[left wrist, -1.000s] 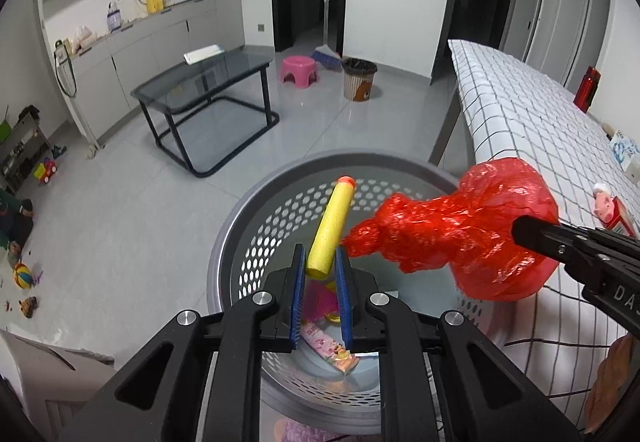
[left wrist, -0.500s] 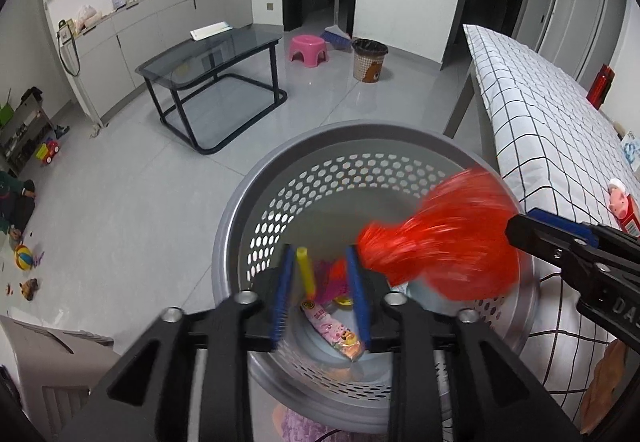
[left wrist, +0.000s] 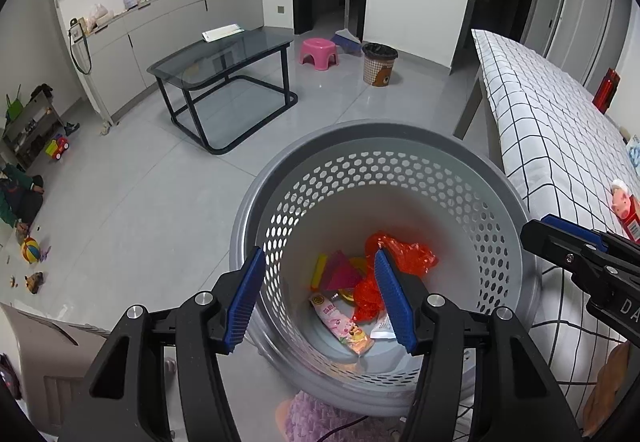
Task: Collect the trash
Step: 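Carry both items over the grey basket and open both tools to drop them, then move both tools back over the bed toward the pig toy and tissue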
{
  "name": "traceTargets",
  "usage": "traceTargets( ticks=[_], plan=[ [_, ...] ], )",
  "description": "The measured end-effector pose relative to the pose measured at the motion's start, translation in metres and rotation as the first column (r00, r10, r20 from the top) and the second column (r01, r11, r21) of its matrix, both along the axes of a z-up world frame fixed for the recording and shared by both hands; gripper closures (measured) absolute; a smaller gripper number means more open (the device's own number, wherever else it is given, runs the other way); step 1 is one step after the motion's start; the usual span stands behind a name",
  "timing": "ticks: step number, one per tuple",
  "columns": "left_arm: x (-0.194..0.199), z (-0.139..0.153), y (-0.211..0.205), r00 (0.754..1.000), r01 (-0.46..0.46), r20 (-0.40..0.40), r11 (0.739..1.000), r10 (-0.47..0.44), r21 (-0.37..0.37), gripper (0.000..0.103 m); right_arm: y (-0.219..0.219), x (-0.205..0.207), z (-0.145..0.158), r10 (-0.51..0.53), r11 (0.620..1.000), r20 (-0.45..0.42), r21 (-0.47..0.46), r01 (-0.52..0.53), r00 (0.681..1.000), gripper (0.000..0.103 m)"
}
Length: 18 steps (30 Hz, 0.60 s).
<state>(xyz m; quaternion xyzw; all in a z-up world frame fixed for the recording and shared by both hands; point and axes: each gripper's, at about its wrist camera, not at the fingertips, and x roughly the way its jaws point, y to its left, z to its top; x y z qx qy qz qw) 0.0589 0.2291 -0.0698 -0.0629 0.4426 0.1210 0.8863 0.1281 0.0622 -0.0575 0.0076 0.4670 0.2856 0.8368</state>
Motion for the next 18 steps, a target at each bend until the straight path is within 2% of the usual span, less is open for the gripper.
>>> traceTargets(
  ticks=[10,18],
  plan=[
    [-0.012,0.016,-0.017,0.999,0.025,0.028,1.000,-0.025,0.005,0.046,-0.027,-0.026,0.015,-0.039,0.999,0.033,0.028,0.038,0.999,0.068],
    [-0.013,0.032,-0.067,0.989,0.130,0.070,0.992,-0.129,-0.002,0.043,-0.090,-0.062,0.029,-0.154,0.988,0.074,0.031,0.152,0.985,0.063]
  ],
)
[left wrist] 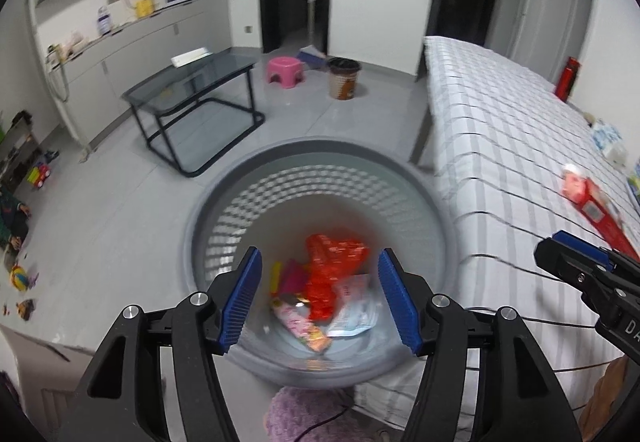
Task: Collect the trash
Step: 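Move both tools back over the bed toward the pig toy and tissue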
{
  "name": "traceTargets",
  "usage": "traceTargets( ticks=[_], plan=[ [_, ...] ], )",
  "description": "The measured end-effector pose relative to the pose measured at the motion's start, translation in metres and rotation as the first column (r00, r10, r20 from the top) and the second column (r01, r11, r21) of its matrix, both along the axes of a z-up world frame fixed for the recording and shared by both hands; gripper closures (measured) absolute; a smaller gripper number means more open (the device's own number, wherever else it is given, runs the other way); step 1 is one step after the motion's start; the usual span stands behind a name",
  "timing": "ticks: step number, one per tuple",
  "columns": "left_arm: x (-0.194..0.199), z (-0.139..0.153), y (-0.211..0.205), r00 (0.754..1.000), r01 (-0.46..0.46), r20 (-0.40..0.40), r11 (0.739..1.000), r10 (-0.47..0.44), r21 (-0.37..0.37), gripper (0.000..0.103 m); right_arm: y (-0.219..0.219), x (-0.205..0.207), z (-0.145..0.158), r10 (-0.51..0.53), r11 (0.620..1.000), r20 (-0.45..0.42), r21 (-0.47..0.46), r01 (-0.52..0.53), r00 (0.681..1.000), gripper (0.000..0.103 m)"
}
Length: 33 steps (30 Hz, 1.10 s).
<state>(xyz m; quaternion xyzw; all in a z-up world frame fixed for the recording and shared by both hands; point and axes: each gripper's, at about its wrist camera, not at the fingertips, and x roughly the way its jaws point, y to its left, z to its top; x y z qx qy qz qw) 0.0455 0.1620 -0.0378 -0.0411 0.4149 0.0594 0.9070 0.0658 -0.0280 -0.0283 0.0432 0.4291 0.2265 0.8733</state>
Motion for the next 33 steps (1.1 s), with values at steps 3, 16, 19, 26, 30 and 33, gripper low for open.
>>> traceTargets(
  ticks=[3,16,19,26,30,33],
  plan=[
    [0.004,0.005,-0.030,0.998,0.057,0.012,0.998,-0.056,-0.011,0.043,-0.042,-0.016,0.006,-0.080,0.997,0.021,-0.006,0.080,0.997,0.060],
    [0.024,0.017,-0.181,0.954,0.300,0.037,0.953,-0.298,-0.049,0.041,-0.263,-0.060,0.025,-0.508,0.860,0.063,-0.006,0.509,0.859,0.056],
    [0.034,0.019,-0.206,0.945,0.326,0.036,0.944,-0.325,-0.040,0.041,-0.292,-0.062,0.029,-0.554,0.831,0.078,-0.013,0.556,0.829,0.056],
    [0.061,0.020,-0.240,0.936,0.350,0.029,0.937,-0.350,-0.016,0.041,-0.338,-0.042,0.024,-0.589,0.804,0.082,-0.045,0.594,0.804,0.056],
    [0.077,0.019,-0.249,0.938,0.347,0.028,0.938,-0.347,-0.001,0.041,-0.353,-0.024,0.015,-0.592,0.800,0.074,-0.073,0.596,0.803,0.055],
    [0.090,0.018,-0.257,0.938,0.346,0.025,0.938,-0.346,0.019,0.041,-0.363,-0.004,0.002,-0.598,0.794,0.048,-0.098,0.599,0.800,0.055]
  ],
)
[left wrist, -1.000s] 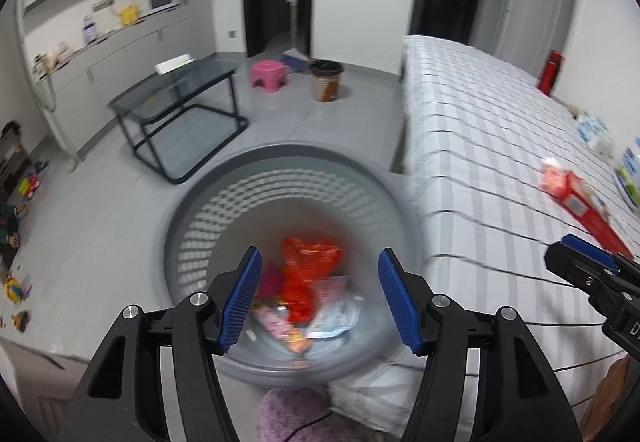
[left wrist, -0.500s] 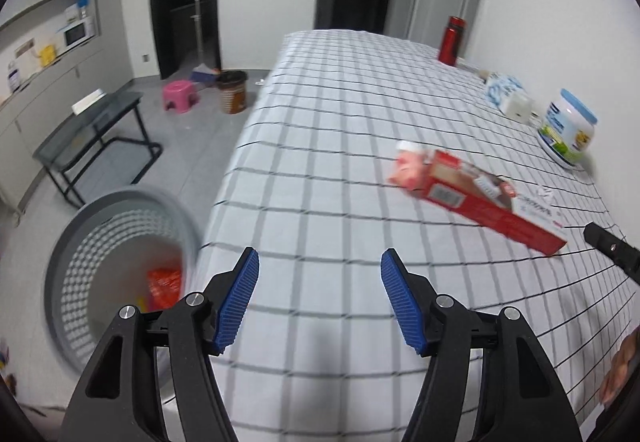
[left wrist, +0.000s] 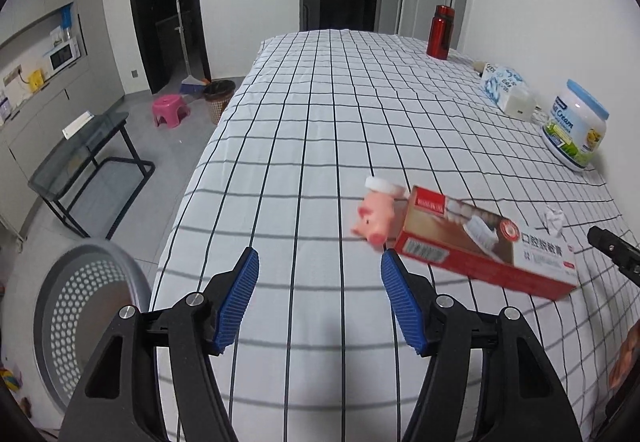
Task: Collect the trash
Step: 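Move both tools back over the bed toward the pig toy and tissue, then grasp the crumpled white tissue with the right tool while the left tool grasps the pink pig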
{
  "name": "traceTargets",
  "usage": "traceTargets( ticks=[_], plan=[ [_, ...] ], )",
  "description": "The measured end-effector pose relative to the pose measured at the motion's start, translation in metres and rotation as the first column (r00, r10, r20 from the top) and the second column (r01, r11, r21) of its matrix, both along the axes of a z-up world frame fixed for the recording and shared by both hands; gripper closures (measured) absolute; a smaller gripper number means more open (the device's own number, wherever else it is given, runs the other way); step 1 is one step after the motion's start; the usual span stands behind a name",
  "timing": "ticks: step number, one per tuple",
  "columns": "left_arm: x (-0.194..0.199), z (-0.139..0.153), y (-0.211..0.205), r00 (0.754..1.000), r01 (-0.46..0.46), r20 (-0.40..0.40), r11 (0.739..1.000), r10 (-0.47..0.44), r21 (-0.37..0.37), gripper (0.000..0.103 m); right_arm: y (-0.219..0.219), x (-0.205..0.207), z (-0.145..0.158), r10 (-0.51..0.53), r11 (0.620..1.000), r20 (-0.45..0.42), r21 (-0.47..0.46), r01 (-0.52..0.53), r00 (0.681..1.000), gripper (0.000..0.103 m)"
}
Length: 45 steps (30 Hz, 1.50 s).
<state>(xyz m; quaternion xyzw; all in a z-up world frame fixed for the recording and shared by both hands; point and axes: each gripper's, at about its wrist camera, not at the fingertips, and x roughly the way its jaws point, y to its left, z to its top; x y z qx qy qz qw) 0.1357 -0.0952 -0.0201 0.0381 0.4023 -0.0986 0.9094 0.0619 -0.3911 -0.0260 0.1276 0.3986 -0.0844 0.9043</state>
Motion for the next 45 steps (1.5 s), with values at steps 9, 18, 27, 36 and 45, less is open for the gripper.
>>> traceTargets(
  ticks=[9,18,27,36,45],
  plan=[
    [0.030,-0.005,-0.008,1.000,-0.016,0.006,0.999,0.016,0.033,0.041,-0.015,0.044,-0.029,0.002,1.000,-0.077,-0.012,-0.003,0.997,0.055],
    [0.042,-0.016,-0.008,1.000,-0.019,-0.014,0.999,0.020,0.040,0.041,-0.014,0.063,-0.041,0.008,0.999,-0.111,-0.030,-0.011,0.994,0.057],
    [0.045,-0.020,-0.005,1.000,-0.021,-0.022,0.999,0.022,0.044,0.039,-0.011,0.071,-0.046,0.033,0.999,-0.107,-0.012,-0.035,0.994,0.079],
    [0.048,-0.028,-0.010,0.999,0.014,-0.048,0.999,-0.013,0.032,0.038,-0.002,0.040,-0.026,0.037,0.998,-0.035,0.054,-0.035,0.999,0.079],
    [0.054,-0.036,-0.026,0.996,0.055,-0.068,0.998,-0.054,0.021,0.037,0.008,0.024,-0.022,0.056,0.994,-0.011,0.094,-0.054,0.998,0.079]
  ],
)
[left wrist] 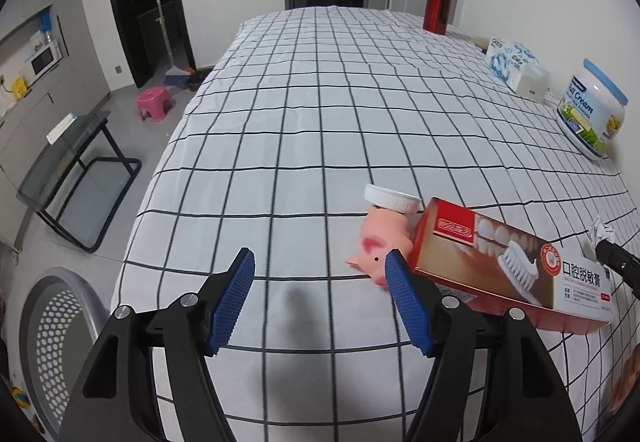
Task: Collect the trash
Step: 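Grasp the crumpled white tissue with the right tool while the left tool grasps the pink pig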
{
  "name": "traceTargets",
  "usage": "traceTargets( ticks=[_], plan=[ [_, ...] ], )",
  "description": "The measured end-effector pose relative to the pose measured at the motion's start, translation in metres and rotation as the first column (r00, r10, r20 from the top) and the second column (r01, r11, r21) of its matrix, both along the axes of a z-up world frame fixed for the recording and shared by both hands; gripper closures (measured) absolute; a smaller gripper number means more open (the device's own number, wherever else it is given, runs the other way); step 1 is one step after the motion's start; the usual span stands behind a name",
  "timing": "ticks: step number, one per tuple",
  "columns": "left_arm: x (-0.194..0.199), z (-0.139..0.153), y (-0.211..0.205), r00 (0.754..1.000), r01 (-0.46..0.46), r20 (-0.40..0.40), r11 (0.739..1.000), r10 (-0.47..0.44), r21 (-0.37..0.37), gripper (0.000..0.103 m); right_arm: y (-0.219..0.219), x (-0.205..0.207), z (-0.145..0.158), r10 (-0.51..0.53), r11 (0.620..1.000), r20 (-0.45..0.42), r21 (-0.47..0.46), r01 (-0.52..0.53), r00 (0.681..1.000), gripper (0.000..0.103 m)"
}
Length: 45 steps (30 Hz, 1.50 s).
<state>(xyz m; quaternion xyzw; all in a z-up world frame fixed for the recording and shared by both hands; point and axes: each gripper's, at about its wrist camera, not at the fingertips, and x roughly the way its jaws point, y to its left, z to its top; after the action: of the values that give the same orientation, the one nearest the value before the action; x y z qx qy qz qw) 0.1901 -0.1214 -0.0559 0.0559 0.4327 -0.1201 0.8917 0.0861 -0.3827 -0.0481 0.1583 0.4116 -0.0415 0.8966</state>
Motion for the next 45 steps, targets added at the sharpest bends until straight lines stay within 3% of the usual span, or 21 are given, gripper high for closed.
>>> traceTargets(
  ticks=[25,28,30,31,45],
  plan=[
    [0.015,-0.014,-0.045,0.998,0.055,-0.038,0.998,-0.056,-0.030,0.037,-0.004,-0.019,0.003,-0.011,0.999,0.028,0.044,0.009,1.000,0.079],
    [0.014,-0.014,-0.048,0.997,0.069,-0.042,0.997,-0.071,-0.046,0.050,-0.003,-0.020,0.003,-0.007,0.999,0.029,0.046,0.006,1.000,0.079],
    [0.012,-0.013,-0.051,0.996,0.084,-0.038,0.995,-0.086,-0.052,0.069,-0.003,-0.020,0.003,-0.005,0.999,0.028,0.046,0.004,1.000,0.079],
    [0.010,-0.013,-0.052,0.995,0.091,-0.039,0.994,-0.093,-0.053,0.072,-0.003,-0.020,0.003,-0.004,0.999,0.028,0.046,0.003,1.000,0.079],
    [-0.035,0.012,-0.013,0.999,0.044,0.021,0.997,-0.043,-0.065,0.073,0.015,-0.037,0.015,0.014,0.999,0.038,0.041,-0.015,0.999,0.079]
  ],
)
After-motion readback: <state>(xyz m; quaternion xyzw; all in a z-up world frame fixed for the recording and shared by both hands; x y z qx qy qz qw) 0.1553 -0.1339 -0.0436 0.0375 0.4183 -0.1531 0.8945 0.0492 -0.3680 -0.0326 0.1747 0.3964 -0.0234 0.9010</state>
